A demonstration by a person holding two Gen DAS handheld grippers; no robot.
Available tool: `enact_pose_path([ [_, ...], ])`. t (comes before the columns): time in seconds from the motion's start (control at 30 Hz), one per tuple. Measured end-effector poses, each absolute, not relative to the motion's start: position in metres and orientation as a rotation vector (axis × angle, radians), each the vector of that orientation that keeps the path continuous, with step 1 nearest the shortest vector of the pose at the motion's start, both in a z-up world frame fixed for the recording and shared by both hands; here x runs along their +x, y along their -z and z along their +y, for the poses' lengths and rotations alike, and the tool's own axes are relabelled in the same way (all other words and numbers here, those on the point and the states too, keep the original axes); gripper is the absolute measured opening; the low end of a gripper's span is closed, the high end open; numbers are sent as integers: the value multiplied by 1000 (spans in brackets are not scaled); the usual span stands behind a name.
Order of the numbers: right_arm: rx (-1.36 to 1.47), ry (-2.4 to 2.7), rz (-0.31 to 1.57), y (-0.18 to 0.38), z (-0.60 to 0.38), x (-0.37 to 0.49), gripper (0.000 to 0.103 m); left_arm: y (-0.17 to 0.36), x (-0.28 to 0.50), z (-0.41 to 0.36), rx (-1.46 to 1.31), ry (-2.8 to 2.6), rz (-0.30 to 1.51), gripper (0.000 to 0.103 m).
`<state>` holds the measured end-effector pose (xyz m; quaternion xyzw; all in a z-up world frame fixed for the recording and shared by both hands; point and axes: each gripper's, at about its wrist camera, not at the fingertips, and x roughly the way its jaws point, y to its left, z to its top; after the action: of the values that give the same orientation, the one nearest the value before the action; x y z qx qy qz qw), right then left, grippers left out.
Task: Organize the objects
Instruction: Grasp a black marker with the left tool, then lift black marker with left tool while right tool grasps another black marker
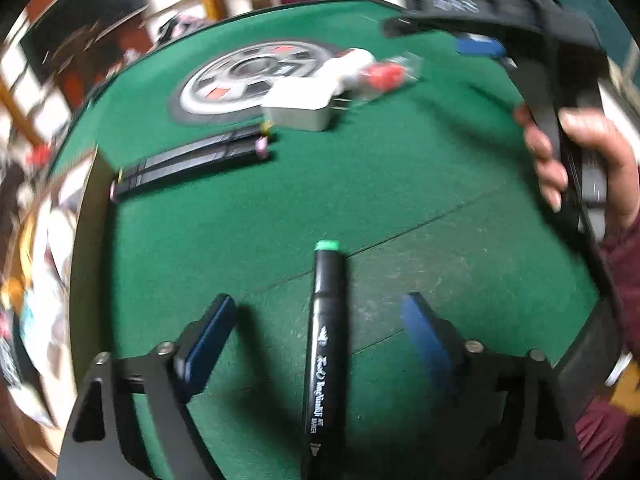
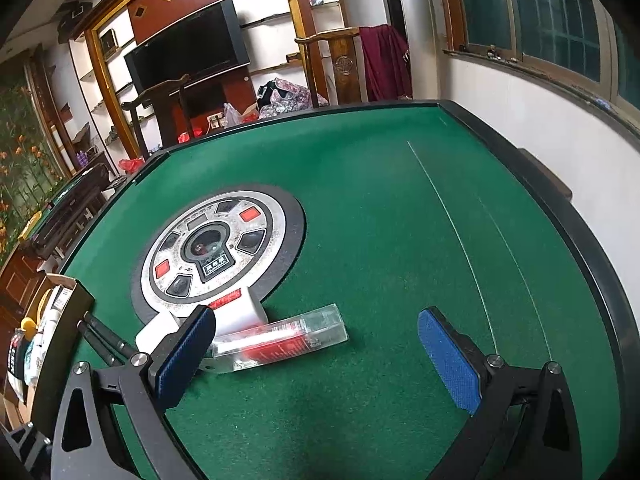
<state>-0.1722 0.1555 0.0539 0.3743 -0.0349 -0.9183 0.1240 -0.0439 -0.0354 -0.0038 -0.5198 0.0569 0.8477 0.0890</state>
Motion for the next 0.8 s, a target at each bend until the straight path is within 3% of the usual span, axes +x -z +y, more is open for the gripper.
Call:
enact_pose_path([
  [0.07,1080,2684,-70,-54,152,-170,103,7,-39,-46,-1543,-2564,136,97],
  [0.13,1054,2681,-33,-55,145,-165,103,8,-34,-47,-1543,-2601,110,96],
  [0.2,992,2678,12,-60,135,-157,103,6,-30,-48,-1521,-2622,97,81],
  [0.23,984,2667,17,-63,131,-155,103,3,-27,-48,-1494,-2626,103,52],
  [0.27,992,2610,-16,-68,124,-152,103,-1,-25,-47,-1479,-2623,107,14],
  [0.37,1023,2423,-59,-77,100,-150,103,0,-23,-52,-1473,-2633,74,15],
  [0.53,1156,1977,53,-78,16,-153,102,-4,-1,-64,-1440,-2670,-46,15],
  [0.57,1184,1918,86,-74,-1,-153,96,-6,4,-67,-1431,-2673,-85,15],
  [0.67,1263,1841,217,-58,-45,-160,62,-6,8,-77,-1400,-2669,-196,15],
  [0.7,1298,1814,242,-51,-58,-164,57,-6,9,-78,-1393,-2668,-213,15],
  [0.8,1333,1822,323,-40,-80,-171,55,-6,11,-76,-1371,-2676,-191,15],
])
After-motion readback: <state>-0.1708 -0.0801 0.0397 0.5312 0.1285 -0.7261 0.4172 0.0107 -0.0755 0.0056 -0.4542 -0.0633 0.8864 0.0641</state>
